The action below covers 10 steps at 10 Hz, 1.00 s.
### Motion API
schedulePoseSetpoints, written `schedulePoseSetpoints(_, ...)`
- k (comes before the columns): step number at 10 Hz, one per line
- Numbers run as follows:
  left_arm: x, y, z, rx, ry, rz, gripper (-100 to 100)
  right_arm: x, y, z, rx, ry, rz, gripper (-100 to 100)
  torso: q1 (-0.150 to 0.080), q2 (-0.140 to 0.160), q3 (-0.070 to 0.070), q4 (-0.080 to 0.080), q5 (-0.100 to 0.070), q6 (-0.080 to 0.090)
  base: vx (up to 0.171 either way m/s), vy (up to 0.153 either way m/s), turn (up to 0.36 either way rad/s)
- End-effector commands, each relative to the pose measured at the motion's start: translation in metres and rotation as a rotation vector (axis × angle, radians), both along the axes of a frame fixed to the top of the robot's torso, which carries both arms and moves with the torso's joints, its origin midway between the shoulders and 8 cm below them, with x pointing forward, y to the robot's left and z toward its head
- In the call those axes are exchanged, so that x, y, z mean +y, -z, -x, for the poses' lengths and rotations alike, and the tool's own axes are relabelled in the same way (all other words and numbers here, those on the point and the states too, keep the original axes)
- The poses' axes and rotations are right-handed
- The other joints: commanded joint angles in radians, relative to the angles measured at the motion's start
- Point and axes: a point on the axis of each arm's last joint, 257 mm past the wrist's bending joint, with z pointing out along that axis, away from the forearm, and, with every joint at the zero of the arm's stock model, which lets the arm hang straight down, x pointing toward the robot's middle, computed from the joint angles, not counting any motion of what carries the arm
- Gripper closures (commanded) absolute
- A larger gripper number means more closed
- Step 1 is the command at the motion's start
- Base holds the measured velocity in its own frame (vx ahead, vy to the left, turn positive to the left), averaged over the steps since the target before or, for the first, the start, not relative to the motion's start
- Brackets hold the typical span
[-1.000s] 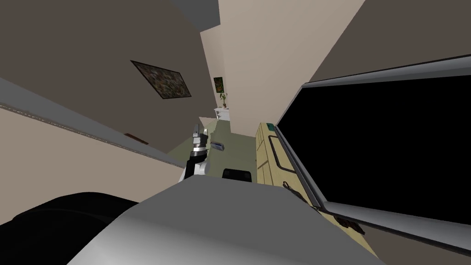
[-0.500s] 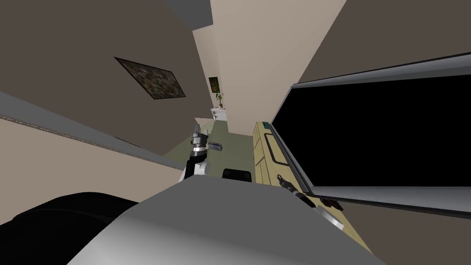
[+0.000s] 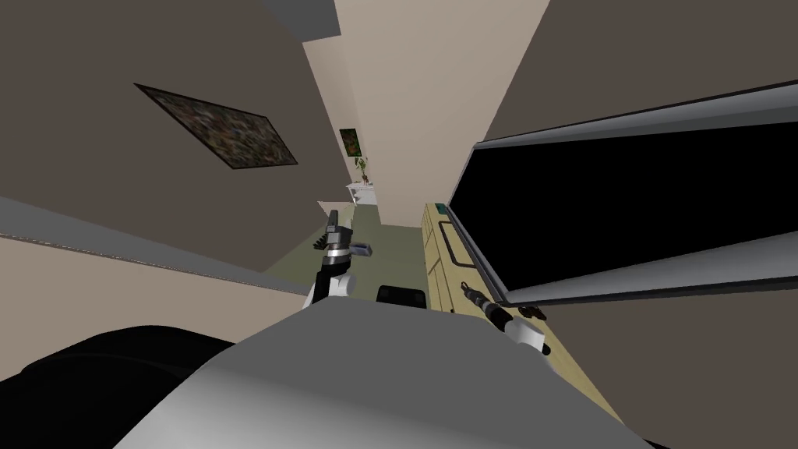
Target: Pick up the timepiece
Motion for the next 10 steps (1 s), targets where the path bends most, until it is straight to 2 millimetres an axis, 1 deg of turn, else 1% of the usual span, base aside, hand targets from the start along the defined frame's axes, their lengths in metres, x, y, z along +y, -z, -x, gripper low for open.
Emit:
schedulePoseSetpoints(1, 0.000, 0.000, 0.000, 0.000, 0.000, 0.000, 0, 0.004, 0.000, -0.014, -0.001, -0.010, -0.001, 100, 0.000, 0.000, 0.000, 0.000, 0.000, 0.000, -0.056, -0.012, -0.087)
schedulePoseSetpoints(2, 0.000, 0.000, 0.000, 0.000, 0.000, 0.000, 0, 0.004, 0.000, -0.014, -0.001, -0.010, -0.001, 100, 0.000, -0.001, -0.001, 0.000, 0.000, 0.000, -0.020, -0.008, 0.024)
schedulePoseSetpoints(3, 0.000, 0.000, 0.000, 0.000, 0.000, 0.000, 0, 0.016, -0.005, -0.042, -0.007, -0.041, 0.009, 100, 0.000, -0.004, -0.002, -0.001, 0.000, -0.001, -0.045, -0.023, -0.214)
schedulePoseSetpoints(4, 0.000, 0.000, 0.000, 0.000, 0.000, 0.000, 0, 0.016, -0.005, -0.042, -0.007, -0.041, 0.009, 100, 0.000, -0.003, -0.002, 0.000, 0.000, -0.001, -0.054, -0.017, -0.125)
schedulePoseSetpoints(5, 0.000, 0.000, 0.000, 0.000, 0.000, 0.000, 0, 0.027, -0.012, -0.067, -0.012, -0.068, 0.022, 100, 0.000, -0.002, -0.001, -0.001, 0.001, 0.000, -0.079, -0.030, -0.206)
schedulePoseSetpoints(6, 0.000, 0.000, 0.000, 0.000, 0.000, 0.000, 0, 0.027, -0.013, -0.070, -0.016, -0.069, 0.023, 100, -0.001, -0.001, 0.000, 0.000, 0.001, 0.001, -0.064, -0.026, -0.110)
schedulePoseSetpoints(7, 0.000, 0.000, 0.000, 0.000, 0.000, 0.000, 0, 0.039, -0.024, -0.099, -0.037, -0.104, 0.048, 100, 0.000, -0.001, 0.000, 0.000, 0.001, 0.000, -0.076, -0.032, -0.230)
schedulePoseSetpoints(8, 0.000, 0.000, 0.000, 0.000, 0.000, 0.000, 0, 0.039, -0.022, -0.097, -0.028, -0.097, 0.039, 100, 0.001, -0.001, 0.000, 0.000, 0.001, 0.000, -0.060, -0.021, -0.109)
schedulePoseSetpoints(9, 0.000, 0.000, 0.000, 0.000, 0.000, 0.000, 0, 0.037, -0.020, -0.092, -0.029, -0.098, 0.041, 100, 0.001, -0.001, 0.000, 0.000, 0.001, 0.000, -0.018, -0.009, -0.004)
schedulePoseSetpoints(10, 0.000, 0.000, 0.000, 0.000, 0.000, 0.000, 0, 0.036, -0.021, -0.093, -0.029, -0.095, 0.041, 0, 0.002, -0.003, -0.002, -0.001, 0.001, 0.000, 0.000, 0.000, 0.000)
